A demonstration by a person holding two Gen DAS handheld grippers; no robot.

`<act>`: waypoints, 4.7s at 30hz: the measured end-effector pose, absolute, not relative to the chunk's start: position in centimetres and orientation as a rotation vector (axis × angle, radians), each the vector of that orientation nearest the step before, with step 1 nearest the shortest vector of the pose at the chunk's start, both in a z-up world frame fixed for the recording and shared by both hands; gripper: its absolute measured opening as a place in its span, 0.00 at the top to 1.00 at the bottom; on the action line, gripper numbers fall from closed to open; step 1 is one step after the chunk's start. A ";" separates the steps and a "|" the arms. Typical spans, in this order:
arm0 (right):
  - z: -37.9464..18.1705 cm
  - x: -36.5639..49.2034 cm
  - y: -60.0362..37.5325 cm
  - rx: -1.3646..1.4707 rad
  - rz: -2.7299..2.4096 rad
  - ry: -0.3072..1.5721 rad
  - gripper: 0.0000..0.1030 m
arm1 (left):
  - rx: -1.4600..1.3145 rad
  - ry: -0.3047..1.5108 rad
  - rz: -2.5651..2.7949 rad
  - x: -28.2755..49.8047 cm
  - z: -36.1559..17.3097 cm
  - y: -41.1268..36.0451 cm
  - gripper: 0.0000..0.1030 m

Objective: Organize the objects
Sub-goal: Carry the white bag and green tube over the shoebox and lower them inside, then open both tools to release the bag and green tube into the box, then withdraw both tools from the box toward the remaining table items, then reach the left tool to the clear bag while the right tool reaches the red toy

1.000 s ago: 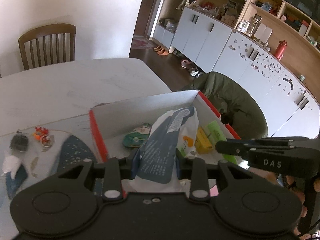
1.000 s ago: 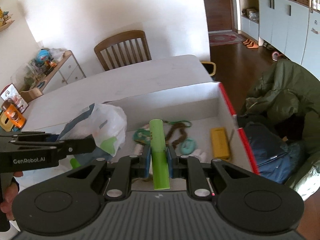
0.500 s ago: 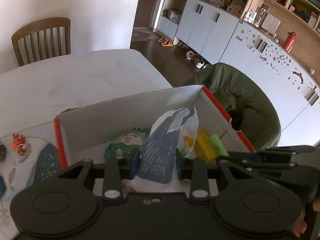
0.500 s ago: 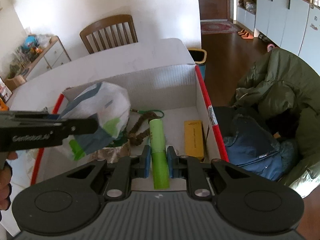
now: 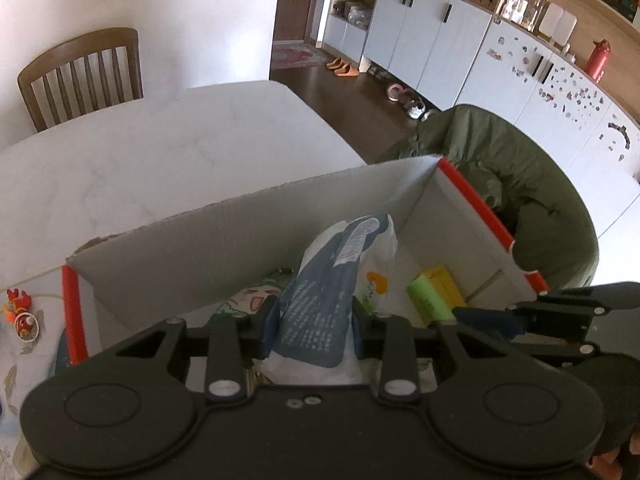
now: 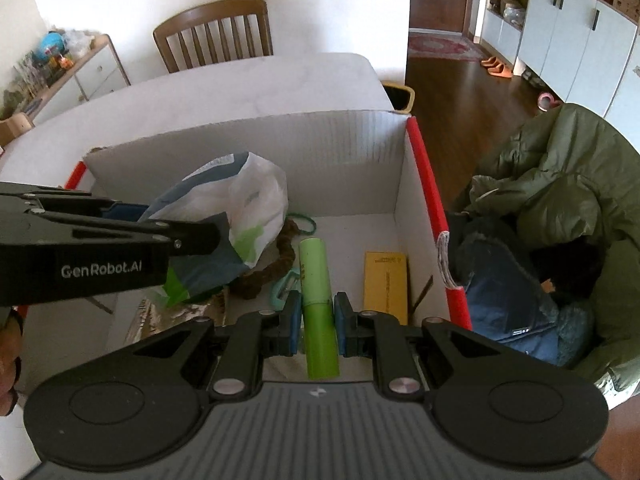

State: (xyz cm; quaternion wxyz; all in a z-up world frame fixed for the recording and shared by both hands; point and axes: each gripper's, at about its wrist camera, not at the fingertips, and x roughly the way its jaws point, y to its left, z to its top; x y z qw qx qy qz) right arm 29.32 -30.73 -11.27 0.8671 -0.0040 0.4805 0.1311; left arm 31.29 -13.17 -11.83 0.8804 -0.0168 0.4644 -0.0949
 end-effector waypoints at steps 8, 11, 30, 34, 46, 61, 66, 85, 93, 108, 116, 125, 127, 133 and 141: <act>-12.5 30.8 -30.6 -0.024 0.256 1.029 0.83 | -0.009 0.998 -0.224 32.0 -12.9 -13.4 0.68; -12.8 31.0 -30.4 -0.035 0.259 1.038 0.83 | 0.008 1.004 -0.233 32.2 -13.0 -13.6 0.68; -12.5 29.5 -31.6 -0.028 0.317 1.068 0.82 | 0.024 1.007 -0.241 32.1 -12.9 -13.8 0.42; -12.1 28.9 -32.0 -0.018 0.328 1.055 0.78 | 0.017 0.993 -0.239 31.6 -12.6 -13.6 0.38; -9.7 26.9 -31.8 0.027 0.361 0.988 0.73 | 0.013 0.922 -0.236 28.9 -9.9 -12.9 0.31; -5.9 23.8 -30.5 0.093 0.377 0.896 0.53 | -0.011 0.825 -0.262 24.7 -5.6 -10.0 0.21; -4.7 22.9 -29.6 0.114 0.380 0.877 0.48 | -0.024 0.805 -0.261 23.4 -4.5 -8.2 0.18; -1.7 20.7 -21.9 0.142 0.419 0.813 0.21 | -0.045 0.758 -0.227 19.4 -2.0 -0.4 0.01; -1.4 20.3 -18.0 0.131 0.435 0.811 0.21 | -0.079 0.749 -0.185 18.1 -1.7 4.2 0.01; -1.6 21.0 -10.5 0.081 0.442 0.785 0.20 | -0.102 0.750 -0.048 16.9 -3.5 13.6 0.00; -2.3 23.0 -6.6 0.038 0.424 0.777 0.15 | -0.095 0.790 -0.049 17.9 -5.8 16.8 0.00; -4.7 27.9 -2.9 -0.035 0.391 0.842 0.15 | -0.124 0.812 -0.023 19.7 -9.5 19.0 0.00; -5.5 29.1 -2.2 -0.041 0.397 0.864 0.15 | -0.139 0.820 -0.028 20.1 -10.3 19.3 0.00; -8.3 32.1 0.0 -0.094 0.417 0.918 0.15 | -0.157 0.848 -0.032 21.5 -12.5 19.8 0.01; -12.4 36.0 1.9 -0.130 0.414 1.003 0.15 | -0.144 0.881 -0.025 22.8 -15.2 20.0 0.01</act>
